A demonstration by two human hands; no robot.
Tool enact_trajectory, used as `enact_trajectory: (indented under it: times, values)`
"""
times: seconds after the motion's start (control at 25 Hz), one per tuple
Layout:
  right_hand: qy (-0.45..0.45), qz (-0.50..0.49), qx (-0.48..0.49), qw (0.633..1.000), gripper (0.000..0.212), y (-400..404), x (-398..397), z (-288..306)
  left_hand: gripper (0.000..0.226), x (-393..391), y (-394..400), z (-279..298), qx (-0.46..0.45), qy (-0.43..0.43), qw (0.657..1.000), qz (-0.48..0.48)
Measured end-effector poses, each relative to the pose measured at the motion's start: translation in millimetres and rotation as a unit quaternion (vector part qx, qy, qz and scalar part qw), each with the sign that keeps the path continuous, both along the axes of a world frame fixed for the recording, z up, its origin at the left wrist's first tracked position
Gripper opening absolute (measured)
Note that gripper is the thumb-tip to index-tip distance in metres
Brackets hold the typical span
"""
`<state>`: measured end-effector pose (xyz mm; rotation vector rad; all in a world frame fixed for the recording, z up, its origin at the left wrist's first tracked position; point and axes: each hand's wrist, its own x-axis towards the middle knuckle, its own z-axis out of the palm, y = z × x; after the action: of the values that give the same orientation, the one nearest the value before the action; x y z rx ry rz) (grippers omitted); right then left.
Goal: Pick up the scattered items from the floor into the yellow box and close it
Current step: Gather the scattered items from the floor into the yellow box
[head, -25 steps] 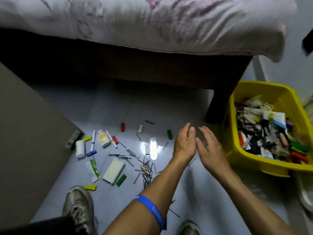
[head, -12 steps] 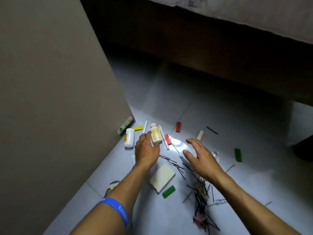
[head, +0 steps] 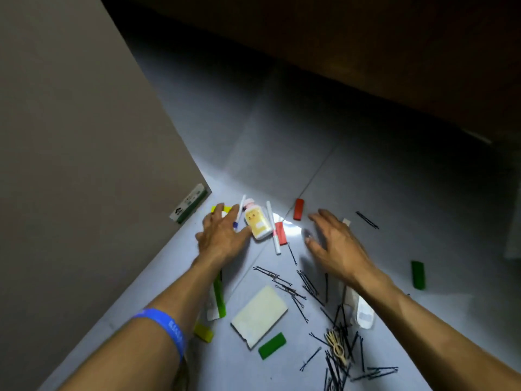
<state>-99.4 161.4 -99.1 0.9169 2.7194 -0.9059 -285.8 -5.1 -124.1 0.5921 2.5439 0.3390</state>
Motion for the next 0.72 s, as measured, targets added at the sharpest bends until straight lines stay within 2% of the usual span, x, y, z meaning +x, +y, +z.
enact_trajectory:
  times: [0.16,0.24,0.32,0.4,0.56,0.72]
  values:
    - [-0.024,-0.025,0.068,0.997,0.066,15,-27,-11,0.064,68,10,-8,0.043,0.008,0.992,-0.115]
    - [-0.089,-0.076,0.102,0.988,0.076,35,-29,-15,0.060,76,11,-7,0.063,0.021,0.987,-0.146]
    - [-0.153,-0.137,0.060,0.977,0.084,53,-9,-22,0.060,73,13,-4,0.073,0.038,0.988,-0.127]
    - [-0.178,-0.150,0.039,0.972,0.086,61,17,-32,0.066,60,20,-2,0.047,0.057,0.989,-0.132]
    - [-0.132,-0.053,0.027,0.989,0.076,42,47,-32,0.073,60,58,3,0.044,-0.028,0.972,-0.230]
    - [-0.074,0.033,-0.010,0.997,0.067,-10,73,-28,0.064,115,52,-2,0.050,-0.038,0.948,-0.312]
